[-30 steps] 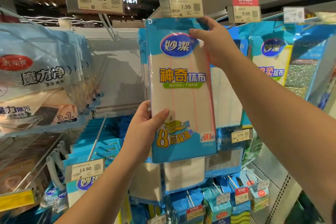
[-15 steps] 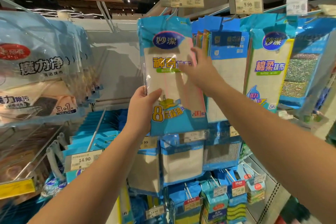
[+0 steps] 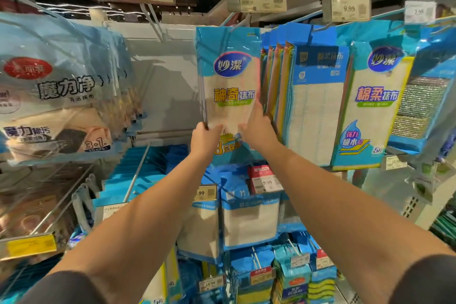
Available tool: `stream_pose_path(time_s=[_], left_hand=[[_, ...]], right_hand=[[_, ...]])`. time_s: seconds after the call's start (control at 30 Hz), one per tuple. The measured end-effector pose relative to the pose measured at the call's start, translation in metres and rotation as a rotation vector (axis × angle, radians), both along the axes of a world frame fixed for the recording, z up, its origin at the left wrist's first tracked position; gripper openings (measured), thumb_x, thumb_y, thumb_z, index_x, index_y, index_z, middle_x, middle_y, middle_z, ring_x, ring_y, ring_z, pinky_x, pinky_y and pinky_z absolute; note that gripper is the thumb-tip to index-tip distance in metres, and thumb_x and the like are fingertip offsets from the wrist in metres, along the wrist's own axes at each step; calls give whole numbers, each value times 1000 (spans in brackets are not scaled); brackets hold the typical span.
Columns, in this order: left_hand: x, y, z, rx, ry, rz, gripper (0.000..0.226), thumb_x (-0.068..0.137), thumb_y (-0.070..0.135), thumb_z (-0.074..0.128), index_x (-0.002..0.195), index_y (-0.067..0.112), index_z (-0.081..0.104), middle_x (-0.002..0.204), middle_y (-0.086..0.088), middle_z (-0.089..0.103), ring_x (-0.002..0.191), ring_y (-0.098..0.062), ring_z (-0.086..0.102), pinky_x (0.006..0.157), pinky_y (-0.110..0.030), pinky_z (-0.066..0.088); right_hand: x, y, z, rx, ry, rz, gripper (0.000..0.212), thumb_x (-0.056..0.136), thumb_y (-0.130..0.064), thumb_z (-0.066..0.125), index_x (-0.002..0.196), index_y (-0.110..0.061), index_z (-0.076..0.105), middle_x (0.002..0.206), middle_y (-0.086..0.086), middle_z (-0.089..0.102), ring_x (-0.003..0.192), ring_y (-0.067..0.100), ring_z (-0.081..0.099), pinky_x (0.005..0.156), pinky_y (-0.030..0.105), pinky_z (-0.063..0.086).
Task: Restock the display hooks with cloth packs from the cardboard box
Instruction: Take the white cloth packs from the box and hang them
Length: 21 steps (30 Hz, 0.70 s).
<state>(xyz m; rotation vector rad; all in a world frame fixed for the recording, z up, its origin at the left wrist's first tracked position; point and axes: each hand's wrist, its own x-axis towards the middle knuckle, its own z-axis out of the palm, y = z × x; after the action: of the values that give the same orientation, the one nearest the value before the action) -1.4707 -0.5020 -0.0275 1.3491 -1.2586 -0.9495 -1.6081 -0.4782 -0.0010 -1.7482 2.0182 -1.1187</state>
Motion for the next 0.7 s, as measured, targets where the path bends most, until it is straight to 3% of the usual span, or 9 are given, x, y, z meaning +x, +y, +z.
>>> stream_pose_path(time_s=[0.13, 0.23, 0.33, 0.4, 0.5, 0.6, 0.7], left_hand=[[4, -9, -3, 28, -127, 21, 45, 86, 54, 55, 109, 16, 54, 112, -9, 62, 95, -27, 62, 83, -44, 56], [13, -8, -2, 92, -146, 11, 66, 77, 64, 59, 115, 11, 51, 115, -12, 59, 101, -31, 61, 82, -44, 55], [26, 2, -2, 127, -162, -4, 92, 69, 67, 61, 135, 6, 44, 126, -13, 55, 107, -32, 60, 87, -48, 56], [39, 14, -5, 102, -209, -13, 83, 82, 59, 63, 142, 6, 41, 134, -13, 53, 112, -31, 58, 87, -42, 54], [67, 45, -14, -13, -231, -16, 54, 93, 41, 63, 133, 6, 52, 127, -9, 59, 105, -26, 60, 81, -33, 46], [118, 106, -28, -116, -233, -5, 31, 95, 29, 62, 118, 8, 62, 106, -2, 63, 94, -19, 58, 73, -25, 35], [194, 185, -60, -84, -287, -20, 19, 96, 26, 62, 109, 13, 65, 99, 0, 64, 83, -16, 55, 68, -27, 35]], right_hand=[[2, 0, -1, 32, -11, -36, 81, 97, -23, 54, 157, -26, 0, 142, 23, 39, 119, 37, 53, 91, 35, 41], [4, 10, 1, 90, 21, -70, 77, 100, -27, 50, 158, -24, 0, 152, 21, 27, 131, 36, 45, 104, 39, 37], [9, 27, -3, 93, 43, -36, 72, 100, -31, 51, 158, -22, 9, 154, 19, 21, 136, 36, 38, 109, 42, 33], [15, 43, -5, 86, 67, -15, 68, 99, -32, 53, 156, -19, 17, 154, 17, 24, 131, 36, 44, 106, 43, 38], [36, 76, -12, 96, 103, 32, 55, 98, -31, 52, 148, -17, 35, 147, 13, 34, 120, 32, 52, 93, 39, 45], [77, 116, -34, 91, 102, 82, 47, 95, -27, 58, 139, -13, 48, 140, 12, 46, 124, 28, 51, 106, 38, 39], [139, 169, -73, 179, 88, 177, 43, 93, -27, 61, 133, -12, 54, 134, 11, 54, 119, 25, 55, 103, 34, 40]])
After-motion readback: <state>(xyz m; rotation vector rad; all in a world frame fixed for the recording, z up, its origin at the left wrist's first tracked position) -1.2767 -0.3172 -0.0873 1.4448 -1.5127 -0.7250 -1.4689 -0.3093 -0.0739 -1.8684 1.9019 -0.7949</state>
